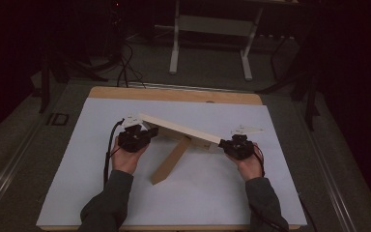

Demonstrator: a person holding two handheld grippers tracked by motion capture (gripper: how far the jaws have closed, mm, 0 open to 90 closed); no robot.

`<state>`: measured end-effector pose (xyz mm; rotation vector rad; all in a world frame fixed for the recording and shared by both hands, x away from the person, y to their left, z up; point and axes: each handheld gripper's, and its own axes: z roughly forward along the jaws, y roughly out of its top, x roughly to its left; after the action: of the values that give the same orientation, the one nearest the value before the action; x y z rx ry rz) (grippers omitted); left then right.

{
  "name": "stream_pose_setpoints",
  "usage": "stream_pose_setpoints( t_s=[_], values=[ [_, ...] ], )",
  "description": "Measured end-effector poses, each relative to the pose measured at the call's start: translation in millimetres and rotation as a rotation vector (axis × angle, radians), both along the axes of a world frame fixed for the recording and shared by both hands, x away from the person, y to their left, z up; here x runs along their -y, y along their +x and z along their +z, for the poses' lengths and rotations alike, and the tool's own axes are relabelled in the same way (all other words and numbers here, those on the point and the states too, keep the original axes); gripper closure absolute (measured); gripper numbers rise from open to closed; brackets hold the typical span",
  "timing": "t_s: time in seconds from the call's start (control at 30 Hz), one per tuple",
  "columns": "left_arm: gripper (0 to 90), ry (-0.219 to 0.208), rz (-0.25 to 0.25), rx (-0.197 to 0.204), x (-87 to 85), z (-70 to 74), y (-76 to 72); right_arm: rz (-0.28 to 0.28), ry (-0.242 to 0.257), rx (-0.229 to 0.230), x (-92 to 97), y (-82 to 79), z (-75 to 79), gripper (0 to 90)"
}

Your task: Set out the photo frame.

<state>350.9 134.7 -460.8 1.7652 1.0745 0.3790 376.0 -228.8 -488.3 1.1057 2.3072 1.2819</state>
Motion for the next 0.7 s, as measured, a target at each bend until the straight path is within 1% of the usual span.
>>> stream_pose_setpoints(
  t_s=[0.5, 0.7],
  values=[
    [90.0, 0.005, -0.010, -0.003, 3.4, 1.3, 0.8, 0.008, 0.014, -0.004, 1.6, -1.4, 1.5, 90.0],
    [90.0, 0.000, -0.023, 0.008, 6.5, 3.8, -1.0, 0.010, 0.017, -0.003, 0.9, -3.5, 1.6, 90.0]
  ],
)
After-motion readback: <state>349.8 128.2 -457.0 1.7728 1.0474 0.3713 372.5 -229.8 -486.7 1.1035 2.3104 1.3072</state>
